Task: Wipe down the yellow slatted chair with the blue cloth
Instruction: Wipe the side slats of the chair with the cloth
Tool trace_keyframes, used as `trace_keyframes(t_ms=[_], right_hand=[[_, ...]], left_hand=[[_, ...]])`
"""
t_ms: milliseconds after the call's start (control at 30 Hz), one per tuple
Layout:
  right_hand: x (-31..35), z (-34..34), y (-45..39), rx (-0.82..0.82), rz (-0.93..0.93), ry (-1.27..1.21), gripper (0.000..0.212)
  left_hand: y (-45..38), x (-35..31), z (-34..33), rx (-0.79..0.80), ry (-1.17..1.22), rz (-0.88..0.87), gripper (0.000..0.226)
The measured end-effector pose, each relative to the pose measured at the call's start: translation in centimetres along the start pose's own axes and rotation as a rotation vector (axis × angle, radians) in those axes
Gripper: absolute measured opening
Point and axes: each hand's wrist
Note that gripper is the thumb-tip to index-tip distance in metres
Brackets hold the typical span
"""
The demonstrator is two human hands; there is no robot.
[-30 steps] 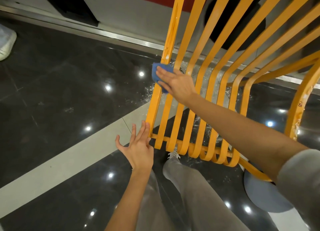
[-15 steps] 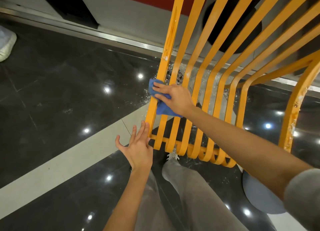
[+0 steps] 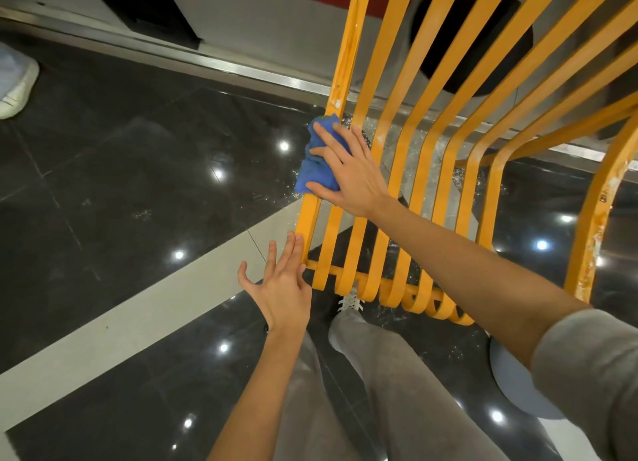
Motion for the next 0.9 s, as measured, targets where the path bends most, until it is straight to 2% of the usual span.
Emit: trace_keyframes(t_ms=[167,300,333,467,500,567,633,700,767,800,900], right_hand=[[1.6,-1.5,0.2,0.041,-0.041,-0.178,0.041],[0.6,-1.3,3.6,0.201,0.193,-0.333,0.037],[-0.8,-0.5,3.0,0.184,0.175,-0.35,0.036],[-4.2,2.1,-3.1,-0.041,-0.157,-0.267,0.034],[-4.3,1.6,-4.8,-0.029,-0.159,-0.228,0.036],[-2.1,-0.3,-5.7,0.112,-0.175,-0.186,0.037],[0.9,-2.4,-3.8,0.239,-0.065,-0.2,0.03],[3.3,-3.0,0.1,0.22,0.2,-0.206,0.023],[2.8,-1.9,1.4,0.17,0.324,-0.179,0.029],[1.9,-1.5,0.8,0.099,0.298,-0.121,0.035],[0.3,-0.6,-2.3,0.077,-0.022,0.047,0.057]], left_hand=[[-0.1,0.0,-0.4,-0.017,0.015,0.001,0.059],[0.1,0.0,-0.6,-0.018,0.038,0.017,0.06],[0.0,-0.1,-0.6,-0.021,0.046,0.021,0.06],[0.2,-0.1,-0.7,-0.039,0.06,0.025,0.056],[0.2,-0.1,-0.7,-0.04,0.059,0.028,0.055],[0.1,0.0,-0.8,-0.031,0.053,0.032,0.054],[0.1,0.1,-0.7,-0.024,0.047,0.029,0.055],[0.0,0.1,-0.6,-0.023,0.032,0.017,0.057],[-0.1,0.2,-0.6,-0.021,0.021,0.007,0.058],[-0.1,0.2,-0.6,-0.022,0.019,0.005,0.059],[0.0,0.2,-0.6,-0.016,0.027,0.011,0.057]])
Point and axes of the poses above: each hand's wrist, its own y-axis away from the middle knuckle, its own z-axis out of the back of the hand, x = y × z, and after that the axes turned 4 degrees about -y, right-handed
